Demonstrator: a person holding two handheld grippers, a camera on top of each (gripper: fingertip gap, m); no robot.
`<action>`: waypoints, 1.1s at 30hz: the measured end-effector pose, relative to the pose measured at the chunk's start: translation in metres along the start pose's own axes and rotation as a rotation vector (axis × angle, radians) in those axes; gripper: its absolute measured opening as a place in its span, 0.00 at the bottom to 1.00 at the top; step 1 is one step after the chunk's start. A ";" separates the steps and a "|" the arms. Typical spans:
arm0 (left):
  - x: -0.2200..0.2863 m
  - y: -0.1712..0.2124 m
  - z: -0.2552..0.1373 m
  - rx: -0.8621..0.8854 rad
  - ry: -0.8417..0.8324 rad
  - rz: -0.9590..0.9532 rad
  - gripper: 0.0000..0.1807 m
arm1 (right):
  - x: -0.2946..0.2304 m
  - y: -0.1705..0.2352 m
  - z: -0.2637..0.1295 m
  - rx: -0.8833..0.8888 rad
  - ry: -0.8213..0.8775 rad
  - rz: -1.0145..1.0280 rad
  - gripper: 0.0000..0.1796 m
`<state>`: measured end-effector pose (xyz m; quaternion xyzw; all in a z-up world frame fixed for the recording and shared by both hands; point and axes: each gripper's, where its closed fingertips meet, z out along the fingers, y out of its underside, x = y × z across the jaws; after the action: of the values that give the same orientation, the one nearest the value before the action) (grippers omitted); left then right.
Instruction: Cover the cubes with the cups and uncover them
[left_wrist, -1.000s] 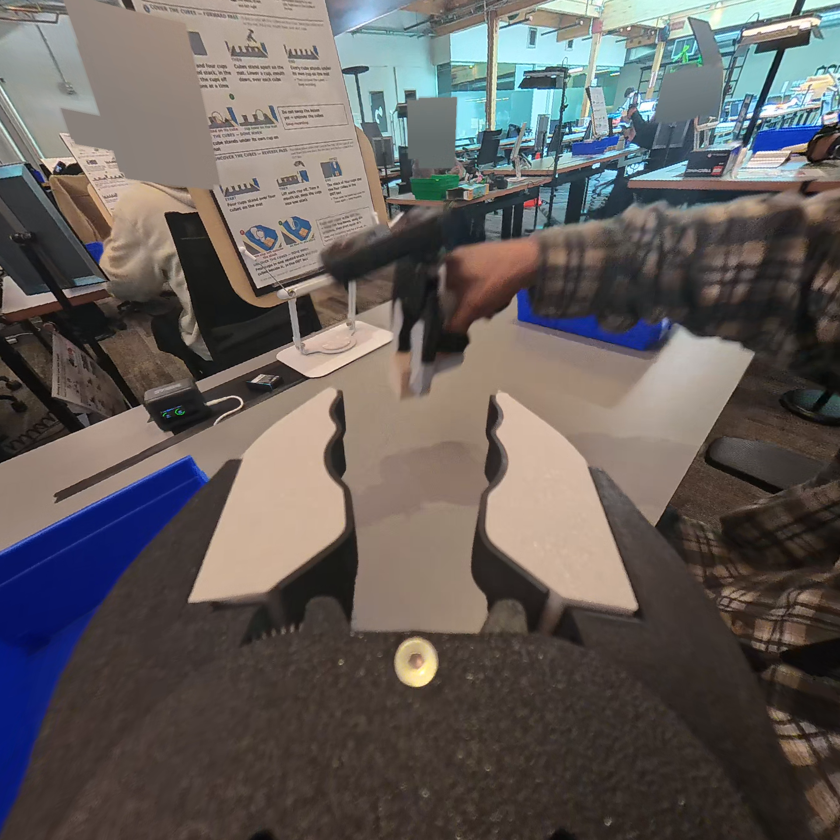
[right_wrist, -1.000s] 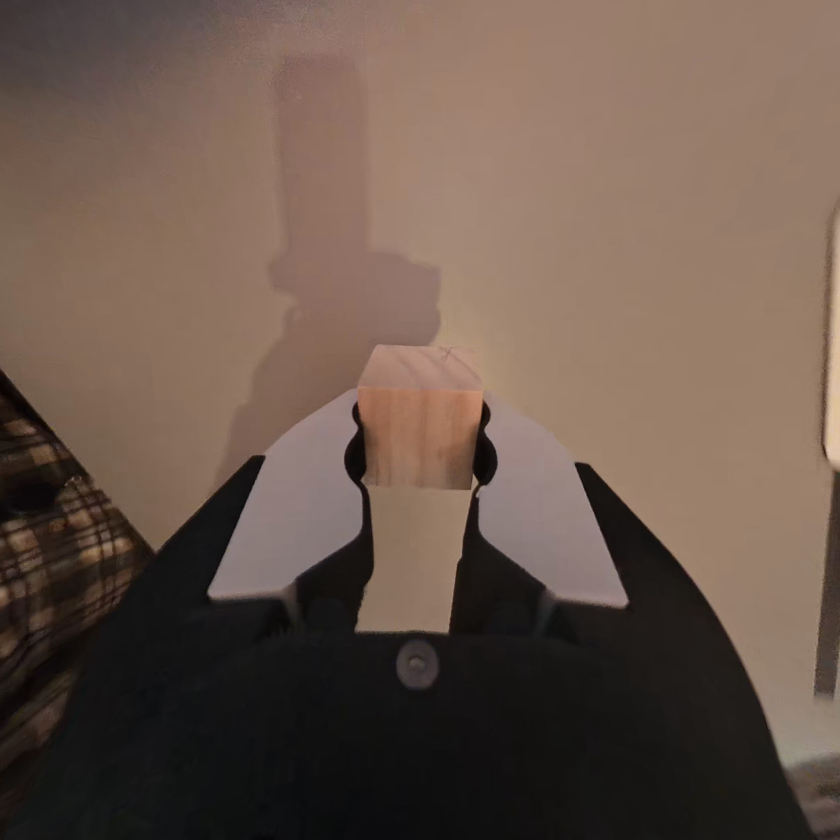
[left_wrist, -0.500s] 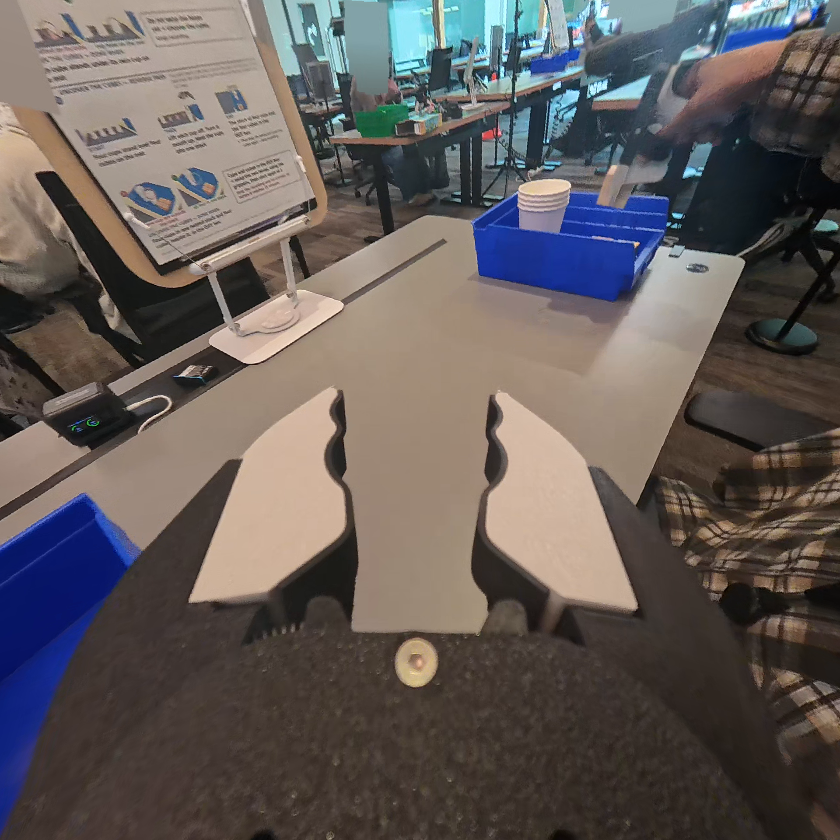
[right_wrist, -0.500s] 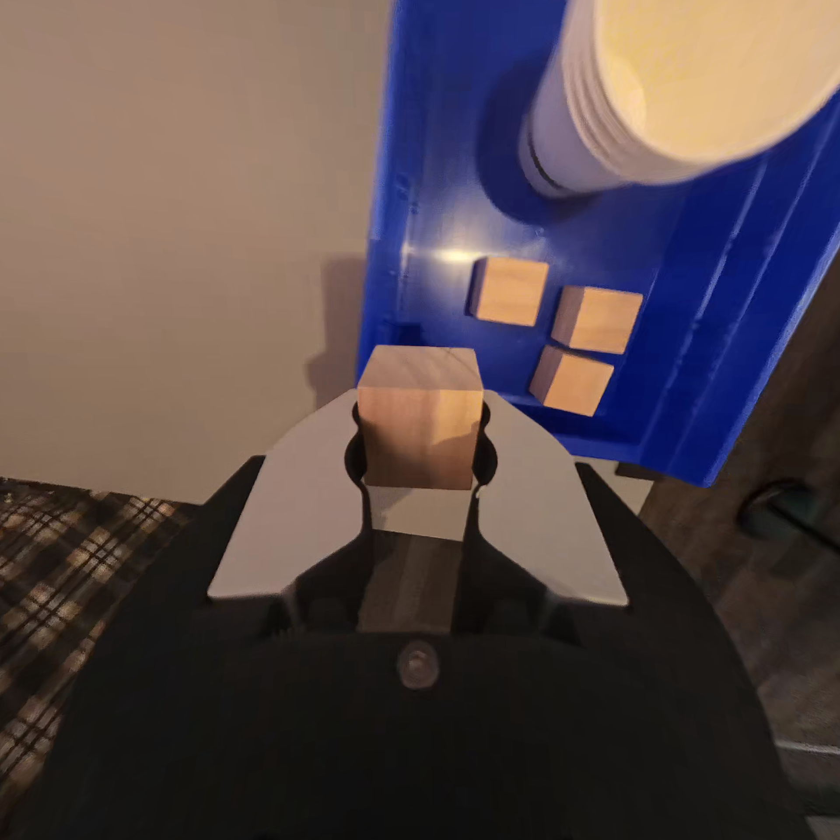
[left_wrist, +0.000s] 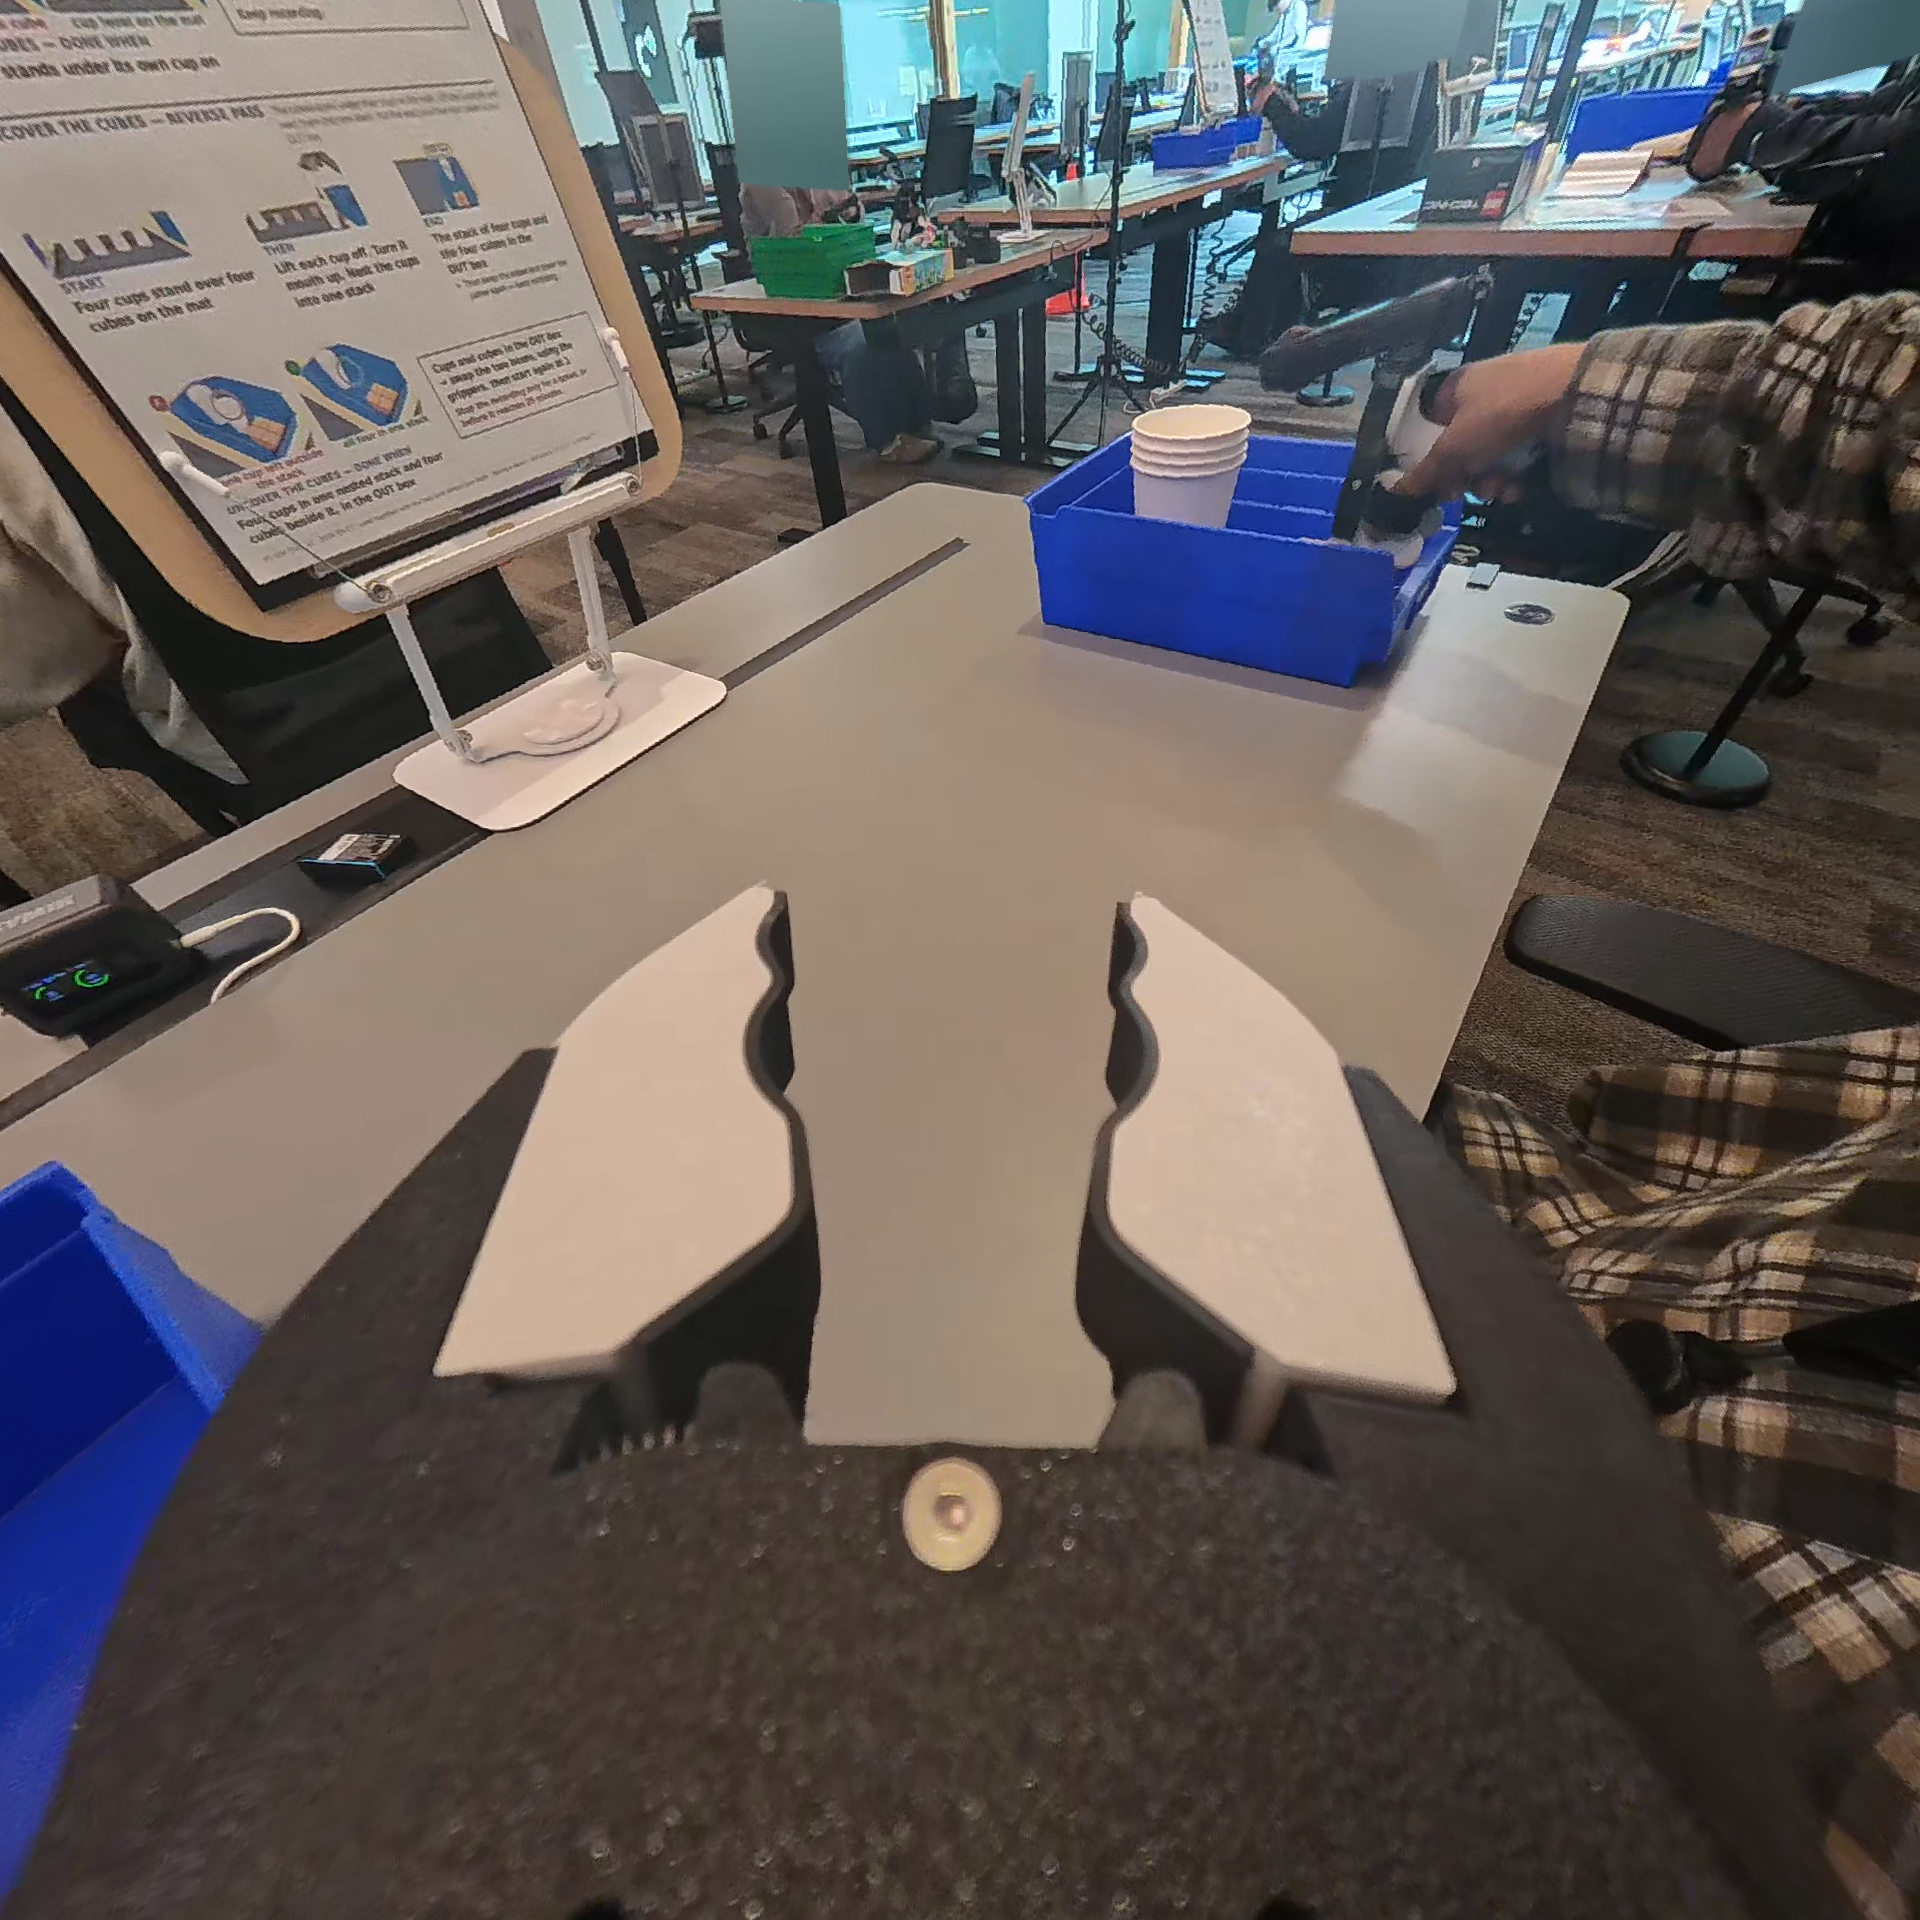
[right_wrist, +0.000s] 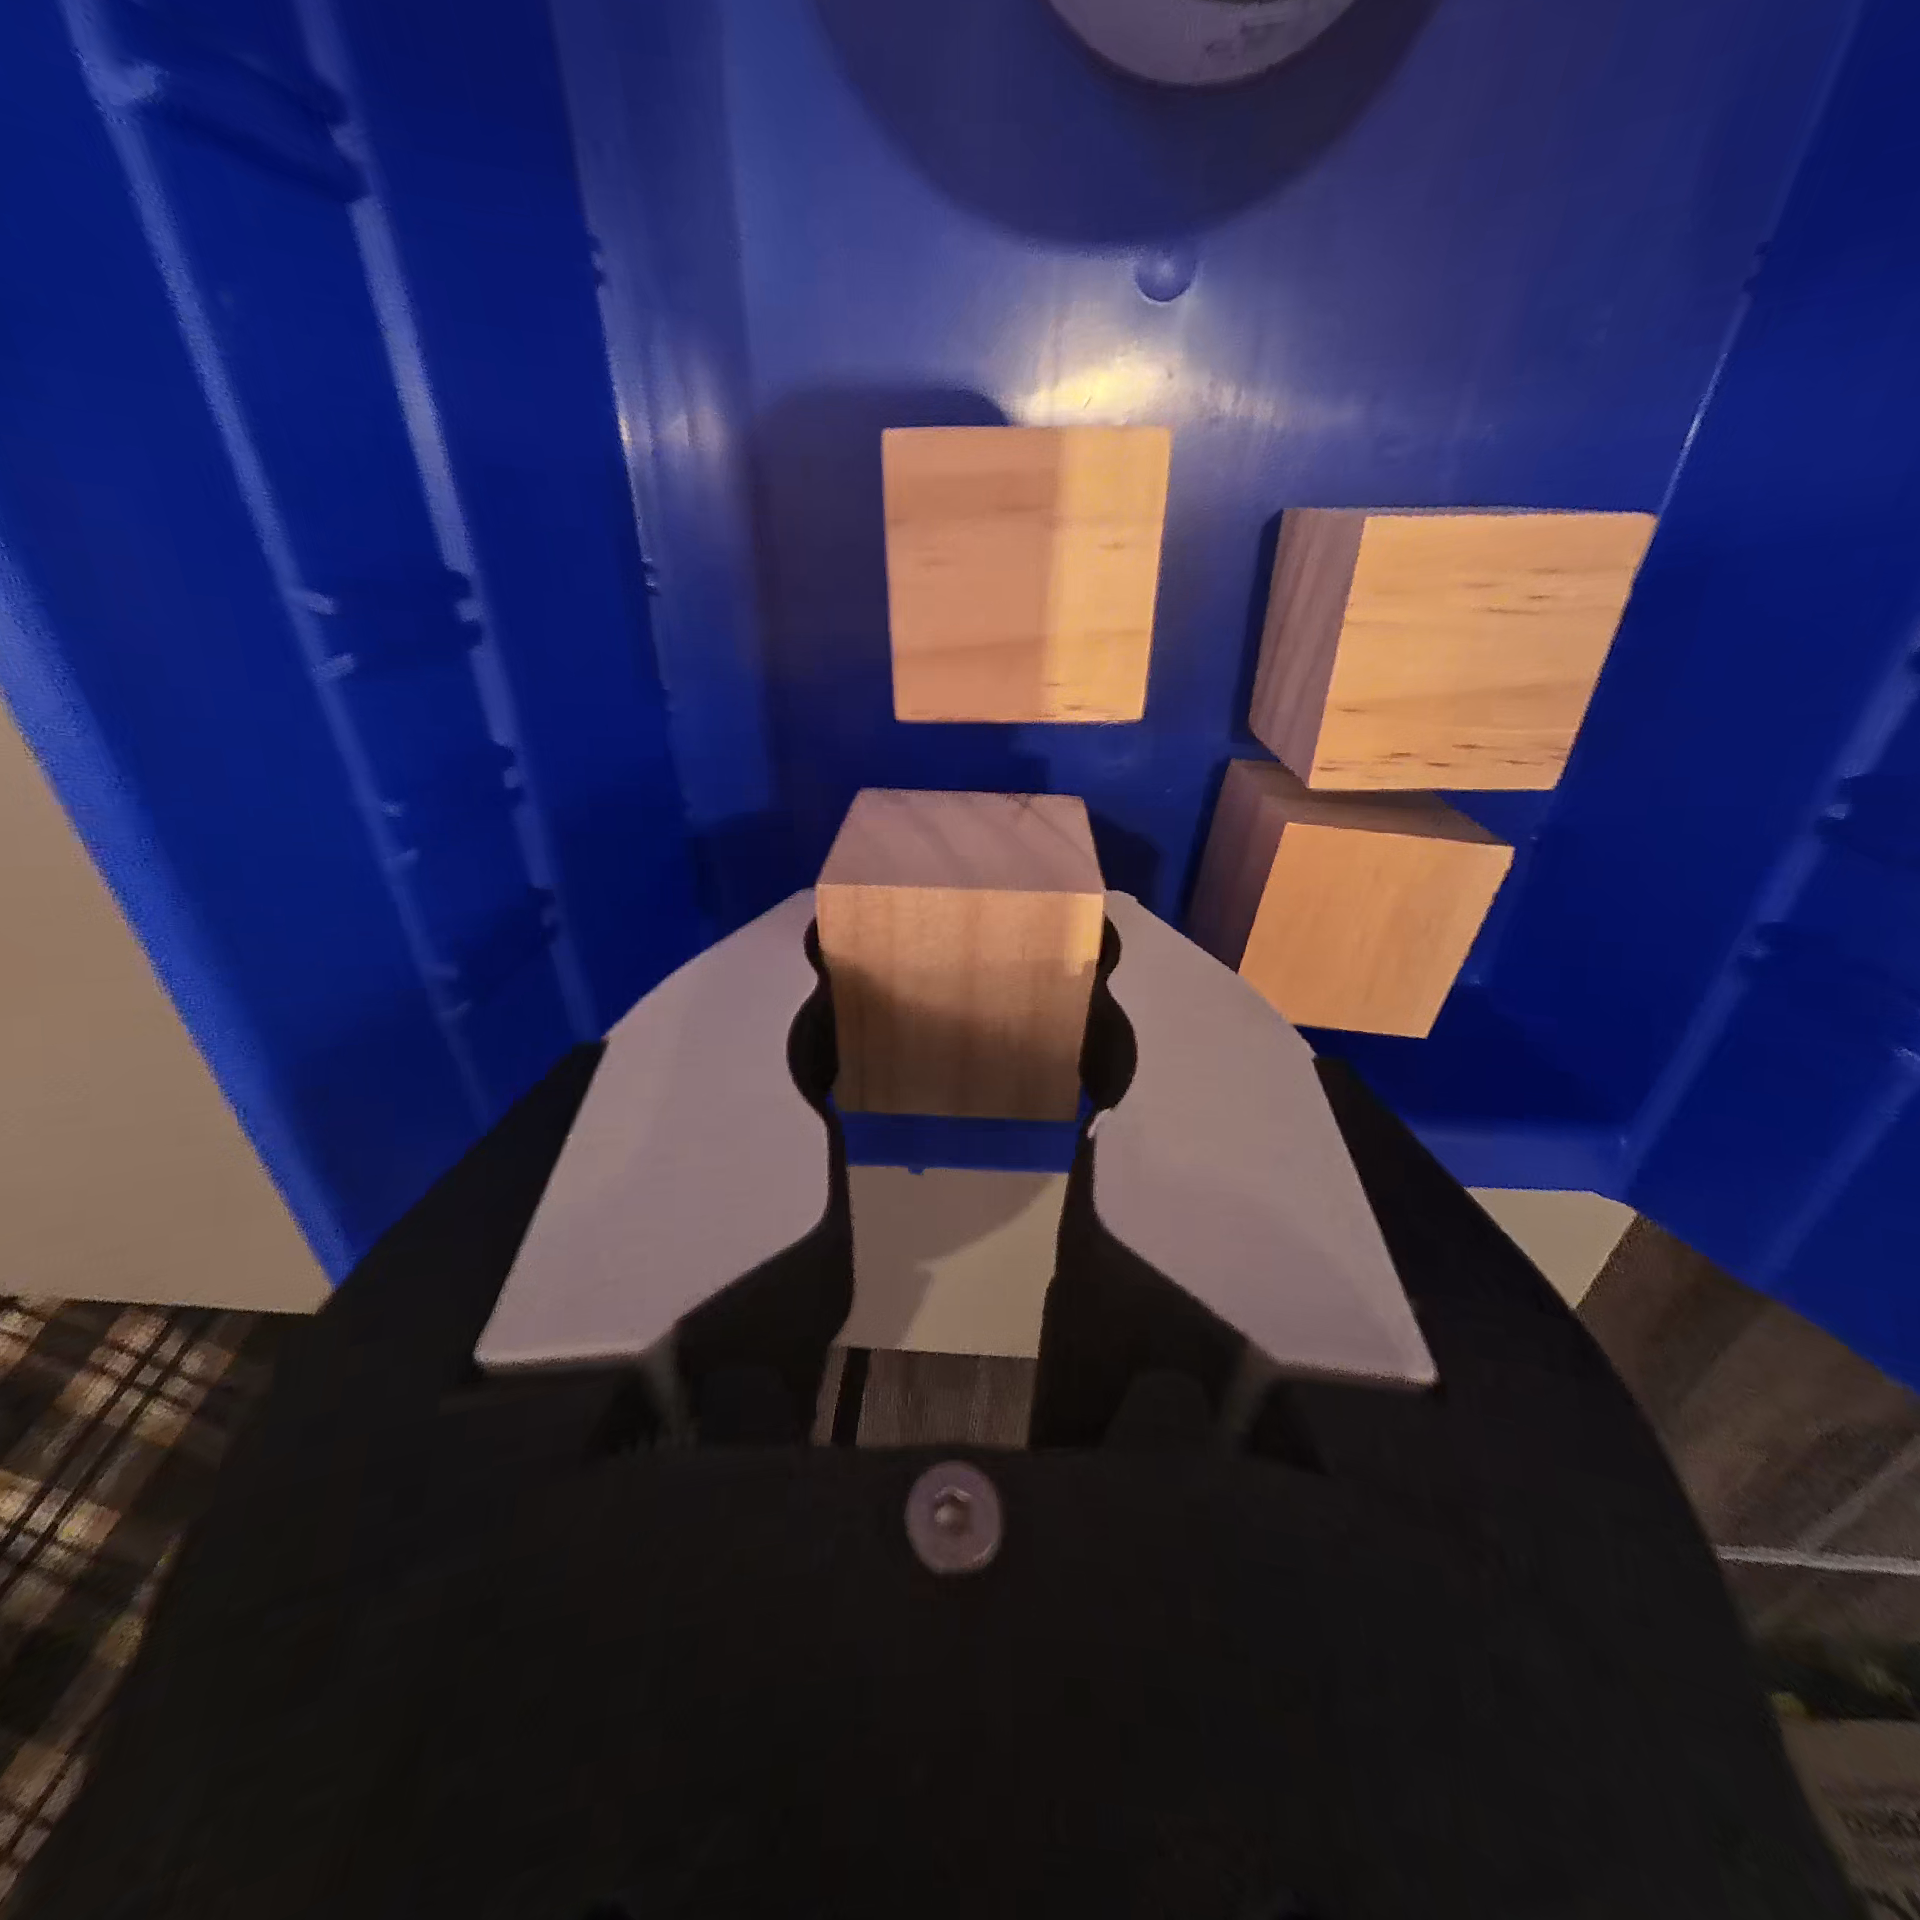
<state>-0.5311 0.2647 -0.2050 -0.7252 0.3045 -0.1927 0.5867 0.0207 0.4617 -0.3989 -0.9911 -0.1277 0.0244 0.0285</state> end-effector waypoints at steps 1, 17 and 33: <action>0.000 0.000 0.000 -0.001 0.000 0.001 0.32 | 0.000 0.001 0.003 -0.003 -0.003 0.005 0.25; 0.002 0.001 0.002 -0.009 0.010 0.002 0.32 | 0.007 0.004 0.016 -0.064 0.045 0.040 0.39; 0.006 0.000 0.002 -0.007 0.017 0.012 0.32 | 0.026 -0.005 -0.167 0.229 0.105 -0.034 0.49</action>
<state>-0.5251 0.2618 -0.2056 -0.7239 0.3143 -0.1942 0.5826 0.0543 0.4647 -0.2336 -0.9790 -0.1390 -0.0138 0.1485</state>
